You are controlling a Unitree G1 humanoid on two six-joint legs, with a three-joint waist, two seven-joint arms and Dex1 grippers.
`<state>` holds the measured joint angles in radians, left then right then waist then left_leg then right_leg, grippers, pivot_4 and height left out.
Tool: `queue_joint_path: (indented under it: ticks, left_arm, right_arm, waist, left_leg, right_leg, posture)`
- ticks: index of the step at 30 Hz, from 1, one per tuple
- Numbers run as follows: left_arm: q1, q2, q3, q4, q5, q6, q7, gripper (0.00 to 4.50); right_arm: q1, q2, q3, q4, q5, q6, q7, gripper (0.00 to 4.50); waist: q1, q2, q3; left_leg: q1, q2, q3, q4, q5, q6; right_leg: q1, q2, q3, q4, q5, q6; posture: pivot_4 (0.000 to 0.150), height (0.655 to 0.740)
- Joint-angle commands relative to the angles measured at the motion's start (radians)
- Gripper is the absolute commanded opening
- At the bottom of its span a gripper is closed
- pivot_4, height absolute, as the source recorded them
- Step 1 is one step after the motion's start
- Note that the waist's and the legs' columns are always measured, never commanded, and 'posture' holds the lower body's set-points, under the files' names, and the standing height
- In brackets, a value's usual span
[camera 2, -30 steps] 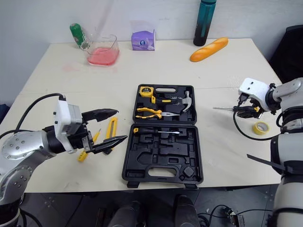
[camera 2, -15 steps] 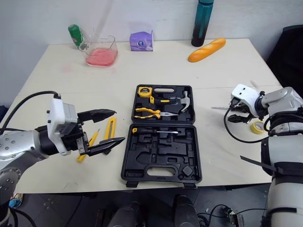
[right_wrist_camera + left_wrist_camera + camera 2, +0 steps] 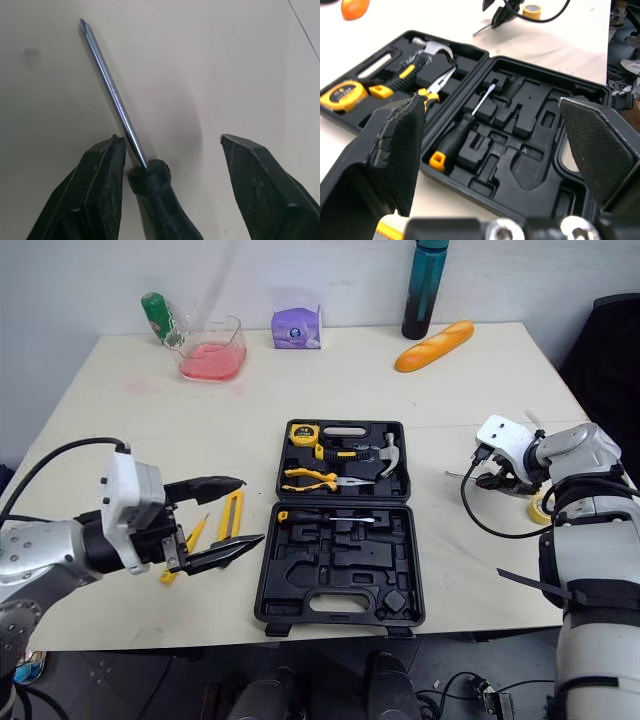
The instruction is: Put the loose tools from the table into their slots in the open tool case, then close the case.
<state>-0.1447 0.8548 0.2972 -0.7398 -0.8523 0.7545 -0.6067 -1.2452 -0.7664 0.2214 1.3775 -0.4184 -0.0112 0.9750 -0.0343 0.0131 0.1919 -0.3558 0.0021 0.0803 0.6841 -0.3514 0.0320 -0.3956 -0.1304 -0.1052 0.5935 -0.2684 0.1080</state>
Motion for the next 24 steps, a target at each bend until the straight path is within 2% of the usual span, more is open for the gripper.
queue_joint_path:
  ticks: [1, 24]
  left_arm:
    - [-0.001, 0.009, 0.023, -0.031, -0.006, -0.019, -0.004, 4.50]
    - [0.012, 0.030, 0.035, -0.045, -0.042, 0.011, -0.018, 4.50]
  right_arm:
    - [-0.023, -0.036, -0.001, 0.004, -0.015, 0.023, 0.030, 3.20]
    - [0.000, -0.090, -0.013, 0.010, -0.031, 0.200, 0.118, 3.20]
  waist:
    - [0.001, 0.000, 0.000]
    - [0.005, 0.000, 0.000]
  left_leg:
    - [0.000, 0.000, 0.000, 0.000, 0.000, 0.000]
    - [0.000, 0.000, 0.000, 0.000, 0.000, 0.000]
  right_leg:
    - [0.000, 0.000, 0.000, 0.000, 0.000, 0.000]
    - [0.000, 0.000, 0.000, 0.000, 0.000, 0.000]
  posture:
    - [0.150, 0.7349]
    - [0.150, 0.7349]
